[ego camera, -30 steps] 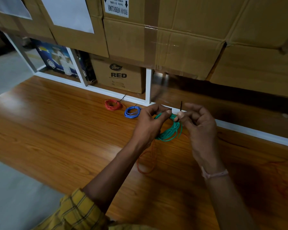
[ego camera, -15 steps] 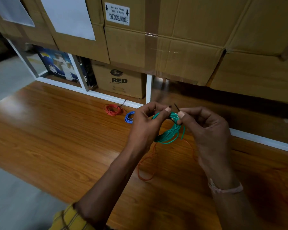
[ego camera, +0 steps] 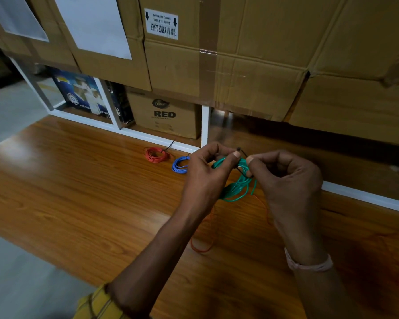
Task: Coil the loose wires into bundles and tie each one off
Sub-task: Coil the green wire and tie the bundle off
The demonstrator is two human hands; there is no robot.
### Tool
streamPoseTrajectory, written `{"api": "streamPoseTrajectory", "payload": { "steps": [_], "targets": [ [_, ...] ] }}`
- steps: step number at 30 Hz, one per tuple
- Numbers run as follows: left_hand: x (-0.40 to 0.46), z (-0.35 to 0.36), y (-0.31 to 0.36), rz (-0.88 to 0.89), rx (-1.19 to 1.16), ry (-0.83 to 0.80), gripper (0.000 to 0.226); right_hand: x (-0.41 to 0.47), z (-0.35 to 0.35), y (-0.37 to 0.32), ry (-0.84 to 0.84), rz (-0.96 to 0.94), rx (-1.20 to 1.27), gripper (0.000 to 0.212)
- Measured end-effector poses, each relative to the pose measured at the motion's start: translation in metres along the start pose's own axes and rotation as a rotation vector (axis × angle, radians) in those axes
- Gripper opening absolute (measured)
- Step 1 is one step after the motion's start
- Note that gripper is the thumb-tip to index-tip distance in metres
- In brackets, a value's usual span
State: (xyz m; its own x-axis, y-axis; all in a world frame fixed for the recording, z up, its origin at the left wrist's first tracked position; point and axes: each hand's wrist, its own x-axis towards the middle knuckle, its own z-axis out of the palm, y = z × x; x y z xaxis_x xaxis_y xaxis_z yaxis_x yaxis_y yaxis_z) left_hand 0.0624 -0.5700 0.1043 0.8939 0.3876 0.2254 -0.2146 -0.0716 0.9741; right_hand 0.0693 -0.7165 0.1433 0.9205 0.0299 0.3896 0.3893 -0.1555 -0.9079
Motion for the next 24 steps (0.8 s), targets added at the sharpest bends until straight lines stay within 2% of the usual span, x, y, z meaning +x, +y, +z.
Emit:
{"api": "streamPoseTrajectory", "payload": {
  "steps": [18, 24],
  "targets": [
    [-0.0036, 0.0027, 0.0041, 0.041, 0.088, 0.007, 0.013, 0.0, 0.0009, 0.0025, 0.017, 0.025, -0.033, 0.006],
    [-0.0053, -0.0003, 0.0027, 0.138, 0.215, -0.02, 0.01, -0.0004, 0.0006, 0.0062, 0.011, 0.044, -0.033, 0.006]
  ]
}}
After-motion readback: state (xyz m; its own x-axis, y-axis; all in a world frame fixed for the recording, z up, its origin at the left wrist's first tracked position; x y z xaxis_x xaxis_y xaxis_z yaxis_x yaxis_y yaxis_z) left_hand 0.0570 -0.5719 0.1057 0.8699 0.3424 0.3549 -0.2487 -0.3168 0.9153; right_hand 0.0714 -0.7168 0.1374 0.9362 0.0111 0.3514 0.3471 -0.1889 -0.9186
